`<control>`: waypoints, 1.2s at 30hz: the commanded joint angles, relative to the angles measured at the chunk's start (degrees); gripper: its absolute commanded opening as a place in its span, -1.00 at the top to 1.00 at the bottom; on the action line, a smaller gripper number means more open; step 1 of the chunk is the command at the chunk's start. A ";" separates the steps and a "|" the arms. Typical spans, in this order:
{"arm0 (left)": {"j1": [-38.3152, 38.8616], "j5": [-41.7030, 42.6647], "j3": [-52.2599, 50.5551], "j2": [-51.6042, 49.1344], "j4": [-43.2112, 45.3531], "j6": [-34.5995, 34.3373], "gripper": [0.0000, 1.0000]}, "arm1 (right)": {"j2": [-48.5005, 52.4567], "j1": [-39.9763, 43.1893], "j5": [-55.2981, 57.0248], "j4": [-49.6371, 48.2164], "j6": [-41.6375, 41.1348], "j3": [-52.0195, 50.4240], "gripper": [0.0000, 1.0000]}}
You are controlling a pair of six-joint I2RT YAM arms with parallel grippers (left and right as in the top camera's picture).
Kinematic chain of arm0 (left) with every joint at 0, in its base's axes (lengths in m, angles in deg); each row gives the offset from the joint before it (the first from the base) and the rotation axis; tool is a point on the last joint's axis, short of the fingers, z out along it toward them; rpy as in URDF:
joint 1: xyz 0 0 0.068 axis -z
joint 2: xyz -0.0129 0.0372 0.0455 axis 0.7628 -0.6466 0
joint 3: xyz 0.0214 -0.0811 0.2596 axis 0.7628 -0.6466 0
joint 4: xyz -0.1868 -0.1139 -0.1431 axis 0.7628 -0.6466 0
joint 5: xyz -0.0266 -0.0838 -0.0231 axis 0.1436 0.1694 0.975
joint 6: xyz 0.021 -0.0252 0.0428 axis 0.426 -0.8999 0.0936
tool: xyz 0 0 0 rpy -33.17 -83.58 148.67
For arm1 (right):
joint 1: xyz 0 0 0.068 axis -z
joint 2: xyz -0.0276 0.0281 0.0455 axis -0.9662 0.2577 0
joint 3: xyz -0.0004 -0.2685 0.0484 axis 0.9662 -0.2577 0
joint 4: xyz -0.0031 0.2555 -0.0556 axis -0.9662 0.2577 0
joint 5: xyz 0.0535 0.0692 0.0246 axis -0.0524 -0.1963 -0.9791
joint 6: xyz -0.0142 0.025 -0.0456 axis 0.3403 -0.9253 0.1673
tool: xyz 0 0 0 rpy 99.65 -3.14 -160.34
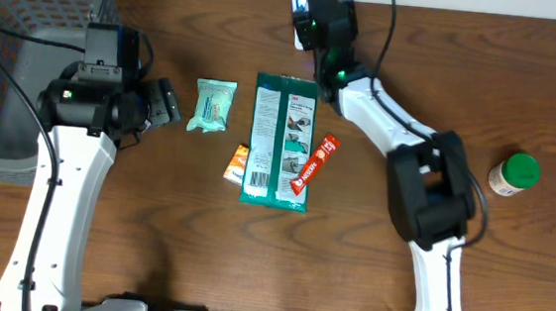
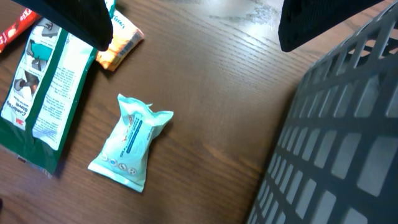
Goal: Scan the item barcode
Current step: 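Set the white tub down beside the Knorr jar at right edge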
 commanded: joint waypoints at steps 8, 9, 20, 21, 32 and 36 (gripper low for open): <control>-0.24 0.33 0.20 -0.33 -0.07 0.50 -0.71 | -28.57 8.15 0.44 42.45 -4.35 0.74 0.98; -0.24 0.35 0.20 -0.33 -0.07 0.50 -0.71 | -29.53 10.45 -0.09 45.53 -5.70 0.74 0.98; -0.24 0.33 0.20 -0.33 -0.07 0.50 -0.71 | -27.15 38.82 -15.63 64.76 -16.59 0.74 0.98; -0.24 0.33 0.20 -0.33 -0.07 0.50 -0.71 | -26.27 41.27 -16.74 65.57 -16.59 0.74 0.98; -0.24 0.35 0.20 -0.33 -0.07 0.50 -0.71 | -13.90 54.80 -18.62 69.37 -16.57 0.74 0.95; -0.24 0.35 0.20 -0.33 -0.07 0.50 -0.71 | -10.43 56.59 -20.33 68.54 -16.57 0.74 0.89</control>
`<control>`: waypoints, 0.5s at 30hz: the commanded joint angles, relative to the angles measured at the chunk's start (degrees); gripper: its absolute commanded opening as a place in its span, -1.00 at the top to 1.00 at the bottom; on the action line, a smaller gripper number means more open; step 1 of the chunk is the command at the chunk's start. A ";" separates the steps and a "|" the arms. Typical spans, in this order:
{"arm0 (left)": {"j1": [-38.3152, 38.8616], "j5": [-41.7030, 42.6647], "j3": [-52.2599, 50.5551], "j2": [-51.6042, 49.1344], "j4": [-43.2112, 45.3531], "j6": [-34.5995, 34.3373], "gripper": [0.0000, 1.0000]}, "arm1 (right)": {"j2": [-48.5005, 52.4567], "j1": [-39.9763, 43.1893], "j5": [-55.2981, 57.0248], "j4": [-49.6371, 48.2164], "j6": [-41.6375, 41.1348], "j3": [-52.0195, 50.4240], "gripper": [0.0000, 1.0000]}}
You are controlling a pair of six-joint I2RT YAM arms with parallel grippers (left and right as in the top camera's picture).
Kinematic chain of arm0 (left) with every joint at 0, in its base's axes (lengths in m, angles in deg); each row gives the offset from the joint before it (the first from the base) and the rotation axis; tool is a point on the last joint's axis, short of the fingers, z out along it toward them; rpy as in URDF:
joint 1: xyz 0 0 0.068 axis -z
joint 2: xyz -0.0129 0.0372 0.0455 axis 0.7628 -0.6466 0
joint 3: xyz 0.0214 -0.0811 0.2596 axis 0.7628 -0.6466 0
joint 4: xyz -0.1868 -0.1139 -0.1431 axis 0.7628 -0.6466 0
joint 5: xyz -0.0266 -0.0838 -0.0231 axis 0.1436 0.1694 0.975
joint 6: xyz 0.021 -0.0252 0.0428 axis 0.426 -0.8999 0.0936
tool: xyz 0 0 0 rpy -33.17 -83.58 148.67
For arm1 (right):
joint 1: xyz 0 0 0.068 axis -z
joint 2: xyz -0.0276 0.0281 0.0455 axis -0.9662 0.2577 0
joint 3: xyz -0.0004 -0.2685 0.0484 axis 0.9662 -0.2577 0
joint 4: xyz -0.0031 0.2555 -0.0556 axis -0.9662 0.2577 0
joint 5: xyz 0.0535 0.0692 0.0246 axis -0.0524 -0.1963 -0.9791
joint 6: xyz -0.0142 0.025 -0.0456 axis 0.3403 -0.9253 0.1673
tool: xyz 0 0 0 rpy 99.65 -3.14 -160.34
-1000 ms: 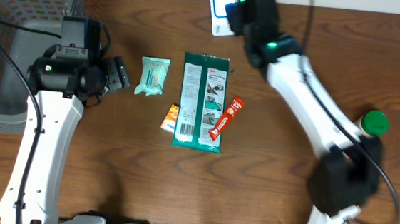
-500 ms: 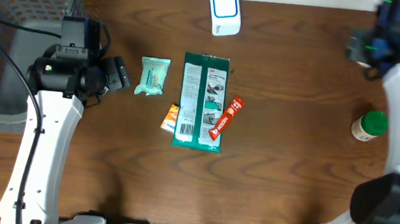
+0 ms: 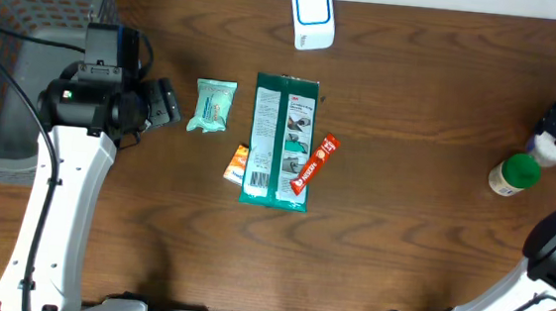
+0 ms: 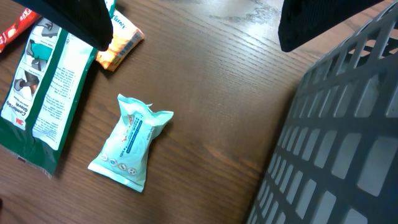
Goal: Scan the item barcode
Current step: 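Set the white tub down beside the Knorr jar at right edge, then reach the right gripper to the red Nescafe sachet and grasp it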
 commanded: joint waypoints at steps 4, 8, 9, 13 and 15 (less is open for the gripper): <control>-0.24 0.35 0.20 -0.31 -0.09 0.50 -0.71 | 3.23 2.01 -4.11 -1.29 -0.79 -0.13 -0.08; -0.24 0.35 0.20 -0.31 -0.09 0.50 -0.71 | 2.69 2.43 -4.11 -1.14 -0.76 -0.13 -0.99; -0.24 0.35 0.20 -0.31 -0.09 0.50 -0.71 | 2.40 2.54 -4.04 -0.92 -0.70 -0.11 -0.98; -0.24 0.33 0.20 -0.31 -0.09 0.48 -0.71 | 0.81 2.97 -4.09 -0.92 -0.28 -0.04 -0.99; -0.24 0.33 0.20 -0.31 -0.09 0.50 -0.71 | -0.42 3.23 -4.07 -0.90 -0.09 -0.04 -0.99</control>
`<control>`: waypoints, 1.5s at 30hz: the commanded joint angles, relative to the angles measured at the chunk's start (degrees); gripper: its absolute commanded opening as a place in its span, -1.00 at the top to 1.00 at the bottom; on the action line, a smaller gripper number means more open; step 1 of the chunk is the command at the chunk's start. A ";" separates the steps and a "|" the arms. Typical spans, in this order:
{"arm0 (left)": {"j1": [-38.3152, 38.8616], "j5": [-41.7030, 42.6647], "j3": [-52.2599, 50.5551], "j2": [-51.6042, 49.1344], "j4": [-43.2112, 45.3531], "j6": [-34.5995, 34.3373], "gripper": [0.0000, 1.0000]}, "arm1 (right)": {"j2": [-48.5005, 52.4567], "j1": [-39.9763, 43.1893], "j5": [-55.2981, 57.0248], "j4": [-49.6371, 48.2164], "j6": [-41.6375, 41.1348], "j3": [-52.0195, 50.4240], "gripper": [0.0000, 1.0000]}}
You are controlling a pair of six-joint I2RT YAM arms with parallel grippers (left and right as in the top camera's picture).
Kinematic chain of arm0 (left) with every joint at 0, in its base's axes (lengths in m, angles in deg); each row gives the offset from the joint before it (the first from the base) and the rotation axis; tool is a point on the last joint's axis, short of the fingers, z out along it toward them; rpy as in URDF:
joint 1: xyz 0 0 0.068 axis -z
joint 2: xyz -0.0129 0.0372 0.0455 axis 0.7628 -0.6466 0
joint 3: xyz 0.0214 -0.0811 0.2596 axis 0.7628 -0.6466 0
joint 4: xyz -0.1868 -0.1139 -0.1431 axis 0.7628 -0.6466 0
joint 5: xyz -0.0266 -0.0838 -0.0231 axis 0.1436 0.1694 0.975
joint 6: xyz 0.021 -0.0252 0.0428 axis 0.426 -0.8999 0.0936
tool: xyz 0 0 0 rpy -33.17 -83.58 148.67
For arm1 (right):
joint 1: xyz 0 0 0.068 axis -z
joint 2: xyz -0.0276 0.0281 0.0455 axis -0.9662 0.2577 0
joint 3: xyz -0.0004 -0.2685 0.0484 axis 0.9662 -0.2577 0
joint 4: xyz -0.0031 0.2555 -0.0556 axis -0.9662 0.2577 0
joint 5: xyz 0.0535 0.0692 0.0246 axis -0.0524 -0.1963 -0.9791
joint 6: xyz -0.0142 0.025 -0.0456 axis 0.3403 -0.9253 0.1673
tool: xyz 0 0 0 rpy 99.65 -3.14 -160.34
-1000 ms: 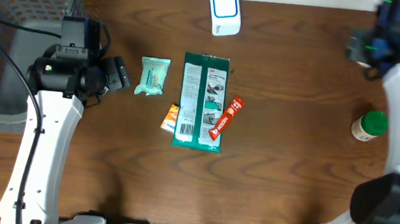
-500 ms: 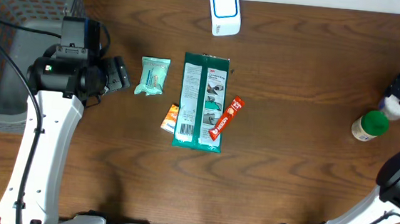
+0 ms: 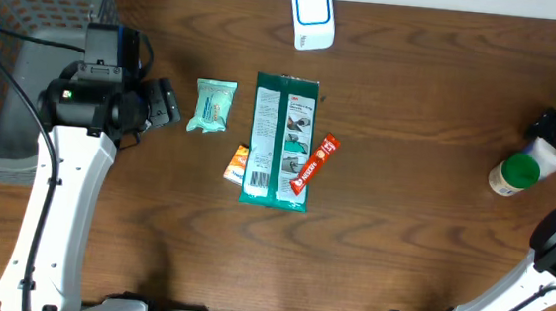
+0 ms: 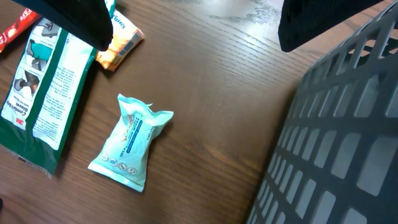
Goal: Scan the item barcode
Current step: 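Reach the right gripper to the red Nescafe sachet and grasp it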
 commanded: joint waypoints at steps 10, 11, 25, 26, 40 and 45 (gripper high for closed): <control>-0.24 0.37 0.20 -0.31 -0.09 0.50 -0.71 | -13.11 0.90 -3.34 1.86 -0.76 0.07 -0.99; -0.24 0.37 0.20 -0.31 -0.09 0.50 -0.71 | -14.80 0.39 -5.44 2.03 -0.90 0.07 -0.99; -0.24 0.37 0.20 -0.31 -0.09 0.48 -0.71 | -23.96 -28.35 -26.73 11.69 -14.78 -1.75 -0.96; -0.24 0.35 0.20 -0.31 -0.09 0.50 -0.71 | -23.65 -31.04 -26.60 10.91 -16.13 -2.43 -0.89; -0.24 0.35 0.20 -0.31 -0.09 0.50 -0.71 | -18.95 -61.37 -5.53 -9.88 -45.29 -24.13 -0.13; -0.24 0.35 0.20 -0.31 -0.09 0.50 -0.71 | -16.65 -66.69 -2.60 -17.99 -51.54 -30.73 -0.13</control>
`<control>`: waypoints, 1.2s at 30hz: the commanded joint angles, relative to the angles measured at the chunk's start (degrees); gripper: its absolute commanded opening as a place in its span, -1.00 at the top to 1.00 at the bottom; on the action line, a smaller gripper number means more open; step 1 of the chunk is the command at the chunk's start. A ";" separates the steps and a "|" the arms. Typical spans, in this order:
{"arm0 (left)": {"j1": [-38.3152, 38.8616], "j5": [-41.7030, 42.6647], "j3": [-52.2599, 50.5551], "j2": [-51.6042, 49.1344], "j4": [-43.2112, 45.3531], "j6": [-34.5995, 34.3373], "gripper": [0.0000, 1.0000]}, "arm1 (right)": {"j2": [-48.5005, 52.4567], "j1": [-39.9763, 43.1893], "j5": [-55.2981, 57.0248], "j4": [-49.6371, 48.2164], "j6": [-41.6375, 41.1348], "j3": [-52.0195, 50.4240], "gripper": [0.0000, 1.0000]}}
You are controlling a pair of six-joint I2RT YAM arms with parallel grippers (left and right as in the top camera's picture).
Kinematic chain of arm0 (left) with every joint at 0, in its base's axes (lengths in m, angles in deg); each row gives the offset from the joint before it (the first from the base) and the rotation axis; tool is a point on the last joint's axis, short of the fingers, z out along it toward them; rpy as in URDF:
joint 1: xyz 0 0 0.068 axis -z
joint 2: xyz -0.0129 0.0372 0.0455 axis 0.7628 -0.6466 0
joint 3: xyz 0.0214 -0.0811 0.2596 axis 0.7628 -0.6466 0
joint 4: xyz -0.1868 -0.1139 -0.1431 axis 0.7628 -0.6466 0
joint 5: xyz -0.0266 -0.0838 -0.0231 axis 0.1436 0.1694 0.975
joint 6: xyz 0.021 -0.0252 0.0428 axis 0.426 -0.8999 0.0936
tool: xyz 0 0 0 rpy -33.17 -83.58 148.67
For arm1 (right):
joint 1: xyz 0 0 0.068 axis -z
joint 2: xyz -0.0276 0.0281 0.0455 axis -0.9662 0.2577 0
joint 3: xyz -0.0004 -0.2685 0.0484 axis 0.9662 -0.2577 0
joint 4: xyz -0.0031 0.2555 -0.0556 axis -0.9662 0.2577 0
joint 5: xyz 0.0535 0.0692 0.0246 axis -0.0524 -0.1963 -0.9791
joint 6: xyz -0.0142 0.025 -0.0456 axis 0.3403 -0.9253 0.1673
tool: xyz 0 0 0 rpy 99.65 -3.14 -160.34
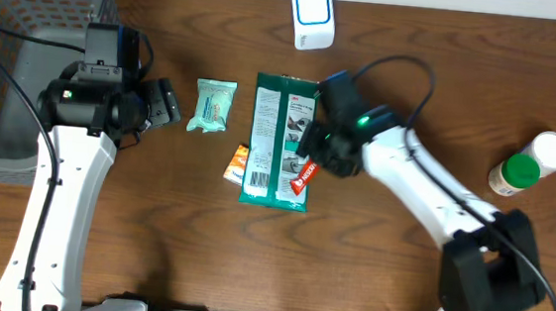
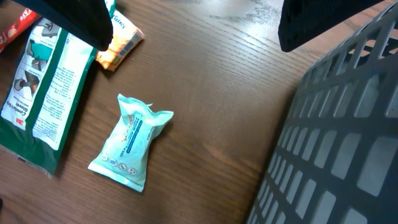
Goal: Scan the item barcode
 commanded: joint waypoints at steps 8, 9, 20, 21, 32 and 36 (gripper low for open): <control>-0.24 0.37 0.20 -0.31 -0.09 0.48 -0.71 | 3.85 -4.04 8.70 -6.29 -11.28 -6.12 -0.04; -0.24 0.35 0.20 -0.31 -0.09 0.50 -0.71 | 4.00 -4.02 8.79 -6.29 -11.28 -6.12 0.03; -0.24 0.37 0.20 -0.31 -0.09 0.50 -0.71 | 5.79 -4.42 9.79 -6.99 -12.79 -6.40 0.30; -0.24 0.35 0.20 -0.31 -0.09 0.50 -0.71 | 6.12 -4.44 9.79 -7.06 -12.79 -6.40 0.34; -0.24 0.35 0.20 -0.31 -0.09 0.48 -0.71 | 4.37 -1.66 8.76 -5.99 5.33 -5.70 0.98; -0.24 0.37 0.20 -0.31 -0.09 0.50 -0.71 | -6.32 4.44 -3.74 2.12 29.55 -4.52 0.97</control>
